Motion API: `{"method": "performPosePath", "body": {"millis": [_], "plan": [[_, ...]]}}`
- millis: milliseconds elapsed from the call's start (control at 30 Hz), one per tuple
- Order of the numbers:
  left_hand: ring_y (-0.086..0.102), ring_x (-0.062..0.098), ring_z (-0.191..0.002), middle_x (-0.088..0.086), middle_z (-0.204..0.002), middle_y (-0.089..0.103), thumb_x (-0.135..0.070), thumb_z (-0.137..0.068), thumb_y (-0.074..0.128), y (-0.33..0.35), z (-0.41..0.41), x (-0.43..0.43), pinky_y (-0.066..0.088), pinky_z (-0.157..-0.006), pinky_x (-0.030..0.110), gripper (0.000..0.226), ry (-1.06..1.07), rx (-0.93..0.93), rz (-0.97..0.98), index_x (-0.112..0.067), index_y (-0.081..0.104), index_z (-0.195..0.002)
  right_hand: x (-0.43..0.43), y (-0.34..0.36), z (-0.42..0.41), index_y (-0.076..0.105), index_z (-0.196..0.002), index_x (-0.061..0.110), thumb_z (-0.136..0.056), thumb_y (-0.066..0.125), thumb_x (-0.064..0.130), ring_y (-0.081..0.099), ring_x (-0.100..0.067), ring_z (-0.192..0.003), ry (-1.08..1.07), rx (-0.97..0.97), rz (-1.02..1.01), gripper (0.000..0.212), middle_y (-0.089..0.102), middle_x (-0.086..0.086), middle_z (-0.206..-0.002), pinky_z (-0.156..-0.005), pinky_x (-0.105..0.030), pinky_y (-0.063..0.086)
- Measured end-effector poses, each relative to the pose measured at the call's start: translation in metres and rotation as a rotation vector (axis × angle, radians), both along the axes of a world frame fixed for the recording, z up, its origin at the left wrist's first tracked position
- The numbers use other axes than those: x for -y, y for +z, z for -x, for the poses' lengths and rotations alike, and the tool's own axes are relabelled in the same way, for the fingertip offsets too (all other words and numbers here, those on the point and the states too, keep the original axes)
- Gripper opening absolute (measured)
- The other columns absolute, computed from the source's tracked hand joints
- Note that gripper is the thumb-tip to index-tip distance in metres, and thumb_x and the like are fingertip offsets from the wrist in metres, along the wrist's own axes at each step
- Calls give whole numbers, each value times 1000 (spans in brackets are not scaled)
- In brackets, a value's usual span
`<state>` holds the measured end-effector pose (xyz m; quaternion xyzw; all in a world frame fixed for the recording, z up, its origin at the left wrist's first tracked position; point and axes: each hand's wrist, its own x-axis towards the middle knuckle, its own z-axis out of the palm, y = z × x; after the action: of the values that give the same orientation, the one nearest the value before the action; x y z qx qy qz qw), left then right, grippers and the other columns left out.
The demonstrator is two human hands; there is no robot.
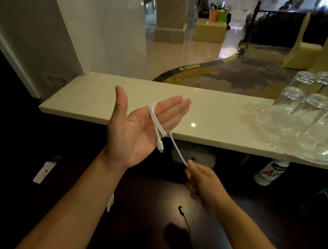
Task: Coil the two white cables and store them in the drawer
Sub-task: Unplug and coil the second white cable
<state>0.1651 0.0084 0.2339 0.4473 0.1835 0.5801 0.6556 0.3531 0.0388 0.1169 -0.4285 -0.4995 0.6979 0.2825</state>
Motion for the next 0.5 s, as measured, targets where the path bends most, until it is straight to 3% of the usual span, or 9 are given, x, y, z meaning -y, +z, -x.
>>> {"method": "performPosePath", "body": {"millis": [267, 367, 500], "plan": [[39, 22, -141, 11, -151, 44, -76, -81, 15, -23, 0, -13, 20, -120, 39, 102, 131, -126, 100, 0, 37, -145, 45, 7, -21, 41, -60, 14, -101, 42, 25, 22, -7, -36, 58, 28, -26, 42, 25, 3, -44, -39, -17, 13], [37, 18, -142, 8, -151, 45, -73, -84, 10, -28, -1, -17, 16, -121, 38, 99, 173, -146, 134, -1, 42, -143, 43, 6, -19, 41, -58, 14, -99, 45, 27, 26, -5, -35, 71, 95, -143, 44, 31, 7, -40, -36, -16, 20], [35, 18, -143, 9, -151, 45, -74, -85, 12, -31, 3, -20, 14, -122, 37, 99, 179, -122, 184, 1, 44, -141, 44, 8, -15, 42, -56, 17, -98, 49, 34, 30, -4, -45, 177, 264, -417, 46, 36, 8, -48, -50, -27, 28]]}}
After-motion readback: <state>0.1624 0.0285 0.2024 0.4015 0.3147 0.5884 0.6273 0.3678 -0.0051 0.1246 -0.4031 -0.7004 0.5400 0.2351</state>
